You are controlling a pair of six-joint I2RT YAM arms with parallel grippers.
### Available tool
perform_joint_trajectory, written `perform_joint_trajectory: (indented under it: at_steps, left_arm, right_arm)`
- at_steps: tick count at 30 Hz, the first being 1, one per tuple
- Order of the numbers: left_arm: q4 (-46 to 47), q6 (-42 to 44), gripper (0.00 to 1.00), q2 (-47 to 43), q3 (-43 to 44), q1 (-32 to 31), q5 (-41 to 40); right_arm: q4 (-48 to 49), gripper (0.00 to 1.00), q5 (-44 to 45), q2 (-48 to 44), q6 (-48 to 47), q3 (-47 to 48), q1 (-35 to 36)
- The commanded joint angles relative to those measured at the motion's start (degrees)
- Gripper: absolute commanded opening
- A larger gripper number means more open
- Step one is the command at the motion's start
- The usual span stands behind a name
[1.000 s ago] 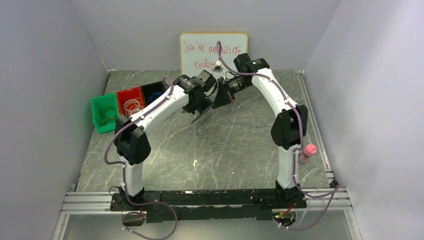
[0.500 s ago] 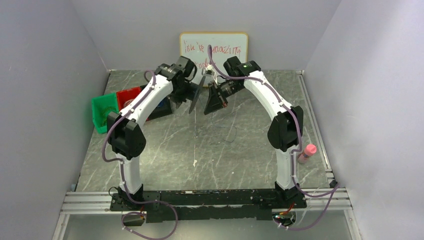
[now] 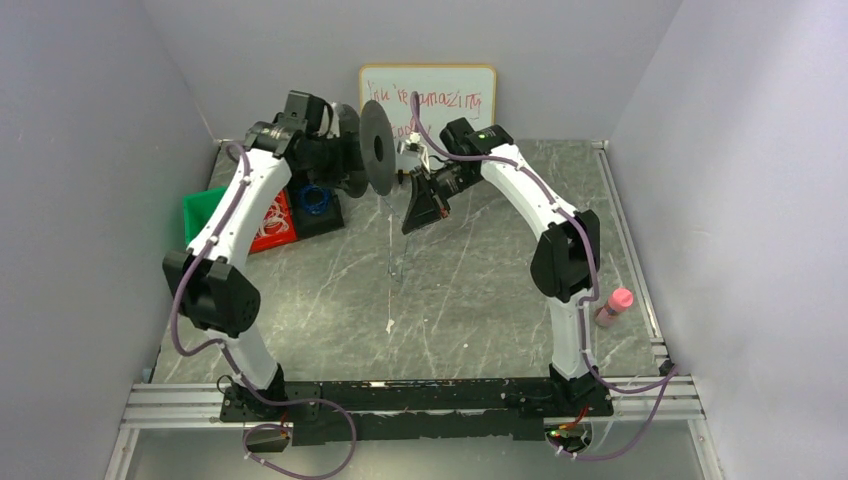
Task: Wrap the cables
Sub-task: Wrap the cable around the cable reel.
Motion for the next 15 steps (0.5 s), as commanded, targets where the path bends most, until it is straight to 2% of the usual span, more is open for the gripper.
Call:
perform_joint_trajectory:
  at_steps: [1, 10, 15]
  left_arm:
    - [17.9, -6.1, 0.02, -7.4, -0.7, 7.5, 2.4]
    - [20.1, -1.3, 0.02, -12.3, -3.5, 12.6, 18.2]
    - [19.3, 3.3, 0.02, -15.1, -4.6, 13.5, 28.0]
  right_arm:
    - [-10.6, 0.03, -1.6, 0.5, -0.5, -1.3, 0.9]
    - [-10.7, 0.01, -1.5, 1.3, -1.4, -1.9, -2.9]
    - [-10.7, 0.0, -1.8, 3.3, -1.9, -2.5, -6.8]
